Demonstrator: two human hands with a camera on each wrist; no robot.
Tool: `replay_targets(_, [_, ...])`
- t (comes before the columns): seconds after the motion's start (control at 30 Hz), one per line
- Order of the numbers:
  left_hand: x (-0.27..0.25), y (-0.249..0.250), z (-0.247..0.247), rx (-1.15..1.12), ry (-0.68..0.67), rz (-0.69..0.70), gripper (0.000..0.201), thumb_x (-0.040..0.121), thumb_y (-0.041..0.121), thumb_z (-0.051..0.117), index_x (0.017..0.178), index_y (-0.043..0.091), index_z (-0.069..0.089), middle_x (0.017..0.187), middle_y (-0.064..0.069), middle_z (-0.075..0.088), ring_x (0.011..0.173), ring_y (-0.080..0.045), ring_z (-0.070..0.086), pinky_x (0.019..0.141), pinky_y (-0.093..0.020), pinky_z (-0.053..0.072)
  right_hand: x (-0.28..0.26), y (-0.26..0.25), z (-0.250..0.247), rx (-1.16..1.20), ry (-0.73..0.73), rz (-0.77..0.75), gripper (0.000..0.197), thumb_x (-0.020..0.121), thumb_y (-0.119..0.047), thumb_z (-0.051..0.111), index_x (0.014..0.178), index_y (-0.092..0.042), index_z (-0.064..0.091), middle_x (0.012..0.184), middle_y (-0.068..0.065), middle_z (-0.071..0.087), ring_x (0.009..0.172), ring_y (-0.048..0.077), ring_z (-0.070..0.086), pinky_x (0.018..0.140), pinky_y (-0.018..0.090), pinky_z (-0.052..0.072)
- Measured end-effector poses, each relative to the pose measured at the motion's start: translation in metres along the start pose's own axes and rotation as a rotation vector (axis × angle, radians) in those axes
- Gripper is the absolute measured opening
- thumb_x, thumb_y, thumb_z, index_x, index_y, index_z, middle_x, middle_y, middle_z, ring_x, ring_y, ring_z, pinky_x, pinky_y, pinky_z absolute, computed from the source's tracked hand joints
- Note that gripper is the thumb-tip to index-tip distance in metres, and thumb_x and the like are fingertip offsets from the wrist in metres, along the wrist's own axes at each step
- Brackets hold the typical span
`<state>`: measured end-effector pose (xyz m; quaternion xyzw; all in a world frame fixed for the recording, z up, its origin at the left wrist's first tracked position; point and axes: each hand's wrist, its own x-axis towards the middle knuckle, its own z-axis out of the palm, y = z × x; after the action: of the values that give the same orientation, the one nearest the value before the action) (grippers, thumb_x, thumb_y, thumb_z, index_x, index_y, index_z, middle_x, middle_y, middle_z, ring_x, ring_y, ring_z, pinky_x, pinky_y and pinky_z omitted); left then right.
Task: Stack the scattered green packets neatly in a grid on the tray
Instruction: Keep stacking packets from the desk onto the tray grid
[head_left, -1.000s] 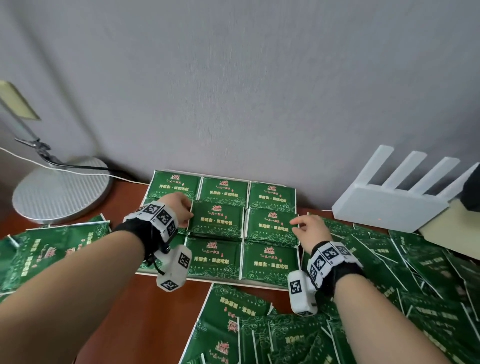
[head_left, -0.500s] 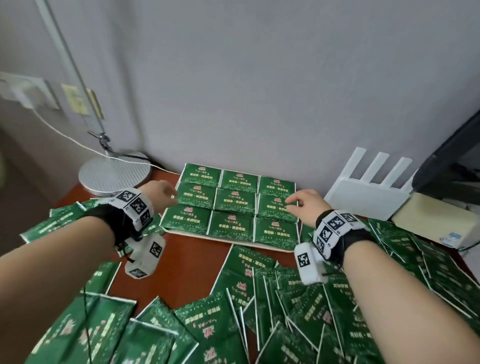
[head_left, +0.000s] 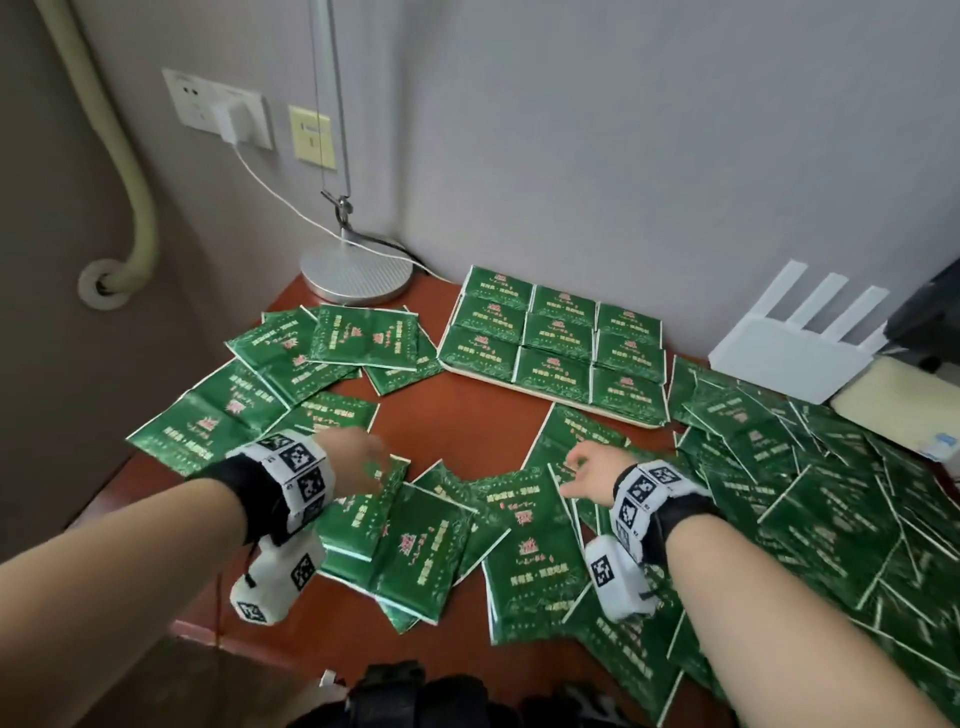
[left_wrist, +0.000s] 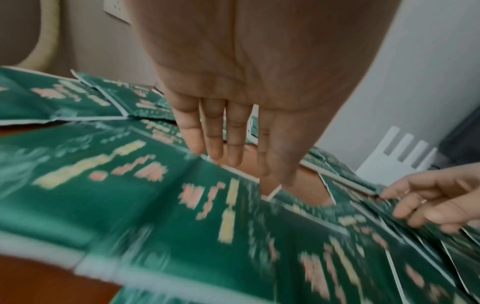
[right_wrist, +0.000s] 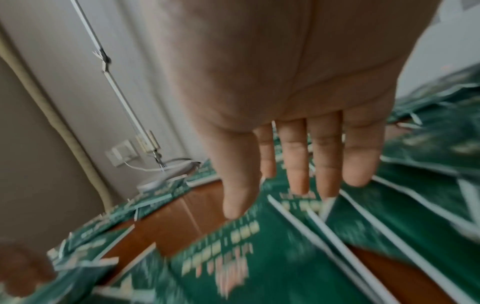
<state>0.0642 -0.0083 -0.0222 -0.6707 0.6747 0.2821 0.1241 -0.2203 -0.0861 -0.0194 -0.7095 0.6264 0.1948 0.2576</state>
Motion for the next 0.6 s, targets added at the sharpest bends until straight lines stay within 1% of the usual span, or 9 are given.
replay_targets(0.03, [-0.003, -0.004, 0.012, 0.06, -0.016, 0.012, 0.044, 0.087, 0.038, 0.057, 0.129, 0.031, 0.048, 0.137, 0.006, 0.043, 0.122, -0.015, 0.045, 0.103, -0.031, 0.041, -0.001, -0.002, 0.016, 0.017, -0.041, 0.045, 0.07, 0.084, -0.04, 0.062, 0.141, -0.017, 0.029, 0.137, 0.006, 0.047, 0.109, 0.021, 0.056, 0.081, 0.026, 0.047])
replay_targets(0.1, [-0.007, -0.012, 0.037, 0.161, -0.017, 0.015, 0.062, 0.082, 0.047, 0.06, 0.138, 0.037, 0.035, 0.149, 0.006, 0.025, 0.136, -0.021, 0.028, 0.111, -0.04, 0.03, -0.007, -0.005, 0.046, 0.071, -0.076, 0.134, 0.09, 0.079, -0.039, 0.069, 0.147, -0.019, 0.013, 0.148, 0.011, 0.032, 0.126, 0.026, 0.045, 0.096, 0.034, 0.044])
replay_targets(0.13, [-0.009, -0.016, 0.048, 0.183, -0.014, -0.002, 0.071, 0.08, 0.05, 0.061, 0.141, 0.039, 0.027, 0.153, 0.005, 0.016, 0.14, -0.022, 0.019, 0.113, -0.042, 0.025, -0.012, -0.007, 0.058, 0.099, -0.062, 0.174, 0.095, 0.077, -0.037, 0.071, 0.148, -0.021, 0.009, 0.152, 0.012, 0.02, 0.134, 0.029, 0.035, 0.104, 0.039, 0.039])
replay_targets(0.2, [-0.014, -0.021, 0.065, 0.183, -0.033, -0.036, 0.085, 0.08, 0.051, 0.062, 0.145, 0.04, 0.01, 0.156, 0.005, -0.002, 0.144, -0.025, 0.001, 0.115, -0.044, 0.013, -0.02, -0.01, 0.076, 0.143, -0.012, 0.239, 0.098, 0.077, -0.033, 0.072, 0.148, -0.025, 0.005, 0.155, 0.013, 0.004, 0.14, 0.032, 0.021, 0.109, 0.043, 0.03])
replay_targets(0.27, [-0.019, -0.024, 0.079, 0.179, -0.031, -0.024, 0.089, 0.082, 0.047, 0.061, 0.146, 0.038, 0.0, 0.156, 0.003, -0.011, 0.143, -0.024, -0.009, 0.116, -0.043, 0.002, -0.025, -0.012, 0.085, 0.187, 0.05, 0.272, 0.096, 0.078, -0.03, 0.072, 0.148, -0.024, 0.007, 0.154, 0.014, 0.008, 0.139, 0.033, 0.023, 0.109, 0.042, 0.029])
replay_targets(0.33, [-0.021, -0.026, 0.085, 0.176, -0.003, 0.008, 0.088, 0.084, 0.043, 0.06, 0.146, 0.037, -0.001, 0.156, 0.003, -0.011, 0.143, -0.023, -0.01, 0.116, -0.042, -0.003, -0.025, -0.012, 0.089, 0.231, 0.1, 0.28, 0.091, 0.079, -0.028, 0.072, 0.147, -0.02, 0.012, 0.151, 0.015, 0.018, 0.136, 0.032, 0.029, 0.108, 0.041, 0.032])
replay_targets(0.43, [-0.022, -0.029, 0.088, 0.143, 0.005, 0.057, 0.083, 0.085, 0.03, 0.061, 0.146, 0.036, 0.005, 0.156, 0.006, -0.006, 0.144, -0.019, -0.006, 0.116, -0.042, -0.004, -0.024, -0.01, 0.093, 0.265, 0.135, 0.304, 0.081, 0.079, -0.024, 0.071, 0.143, -0.014, 0.023, 0.146, 0.015, 0.029, 0.132, 0.032, 0.035, 0.106, 0.042, 0.035])
replay_targets(0.53, [-0.022, -0.032, 0.087, 0.128, 0.006, 0.12, 0.076, 0.086, 0.014, 0.057, 0.145, 0.036, 0.013, 0.155, 0.011, 0.0, 0.144, -0.014, -0.001, 0.116, -0.039, -0.004, -0.022, -0.009, 0.091, 0.297, 0.144, 0.327, 0.067, 0.081, -0.021, 0.069, 0.137, -0.008, 0.034, 0.138, 0.013, 0.04, 0.124, 0.03, 0.045, 0.101, 0.038, 0.04])
replay_targets(0.6, [-0.022, -0.036, 0.087, 0.115, 0.02, 0.167, 0.072, 0.087, 0.011, 0.055, 0.143, 0.036, 0.018, 0.154, 0.014, 0.005, 0.143, -0.012, 0.005, 0.115, -0.037, -0.003, -0.021, -0.007, 0.089, 0.28, 0.137, 0.33, 0.058, 0.084, -0.022, 0.066, 0.133, -0.006, 0.04, 0.135, 0.013, 0.045, 0.122, 0.028, 0.048, 0.099, 0.036, 0.041])
